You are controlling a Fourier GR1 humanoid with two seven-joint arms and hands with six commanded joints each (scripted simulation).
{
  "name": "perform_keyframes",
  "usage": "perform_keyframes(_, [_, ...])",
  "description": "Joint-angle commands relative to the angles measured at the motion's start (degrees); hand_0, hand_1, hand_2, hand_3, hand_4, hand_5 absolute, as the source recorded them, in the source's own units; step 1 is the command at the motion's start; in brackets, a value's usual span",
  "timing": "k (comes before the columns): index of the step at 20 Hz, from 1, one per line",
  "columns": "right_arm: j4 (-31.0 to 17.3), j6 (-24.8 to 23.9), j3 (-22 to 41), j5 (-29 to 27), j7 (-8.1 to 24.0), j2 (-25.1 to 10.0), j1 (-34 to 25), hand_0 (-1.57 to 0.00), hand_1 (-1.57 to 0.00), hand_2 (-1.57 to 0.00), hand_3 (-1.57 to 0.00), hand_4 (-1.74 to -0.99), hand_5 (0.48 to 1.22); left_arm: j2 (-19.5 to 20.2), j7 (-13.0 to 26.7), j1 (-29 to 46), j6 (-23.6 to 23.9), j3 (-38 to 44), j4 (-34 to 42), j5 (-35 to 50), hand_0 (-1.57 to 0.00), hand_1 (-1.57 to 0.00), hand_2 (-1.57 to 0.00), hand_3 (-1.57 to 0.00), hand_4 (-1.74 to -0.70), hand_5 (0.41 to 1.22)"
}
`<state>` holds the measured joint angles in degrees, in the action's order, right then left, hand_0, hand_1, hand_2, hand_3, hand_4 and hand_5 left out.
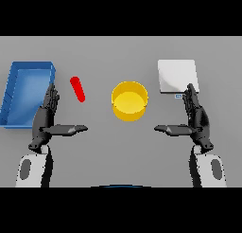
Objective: Pick up the red beaker and tilt it to pour out 1 green nut into yellow bowl. Pick up the yellow bowl and place it on the metallic measuring scale.
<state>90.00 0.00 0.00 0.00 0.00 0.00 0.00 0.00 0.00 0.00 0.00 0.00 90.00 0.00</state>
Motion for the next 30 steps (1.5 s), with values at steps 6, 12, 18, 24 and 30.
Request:
perform_keyframes(6, [0.4,0.1,0.2,0.0,0.4,0.0,0.5,0.0,0.0,0.0,0.0,-1.128,0.66,1.9,0.3,-2.0,-0.9,2.0,-1.7,1.5,0.0,0.0,0.0,0.0,-1.09,0.623])
perform_keyframes(12, [6.5,-3.4,8.0,15.5,-7.7,-2.8,6.7,0.0,0.0,0.0,0.0,-1.118,0.663,3.8,-0.6,4.4,0.1,-3.4,5.5,-6.3,0.0,0.0,0.0,0.0,-1.1,0.616])
perform_keyframes(18, [7.6,-3.5,7.6,15.3,-5.3,-2.9,6.3,0.0,0.0,0.0,0.0,-1.13,0.65,4.1,-0.2,-0.7,0.7,-3.5,-0.5,-8.8,0.0,0.0,0.0,0.0,-1.11,0.623])
perform_keyframes(24, [8.2,-2.0,7.3,12.8,-6.6,-2.5,6.8,0.0,0.0,0.0,0.0,-1.204,0.661,2.9,-3.7,-9.7,3.1,-1.7,-11.9,-10.1,0.0,0.0,0.0,0.0,-1.15,0.636])
perform_keyframes(30, [8.3,-2.0,7.2,12.5,-6.5,-2.5,6.9,0.0,0.0,0.0,0.0,-1.239,0.668,2.9,-7.3,-18.0,3.3,1.8,-23.9,-8.6,0.0,0.0,0.0,0.0,-1.18,0.635])
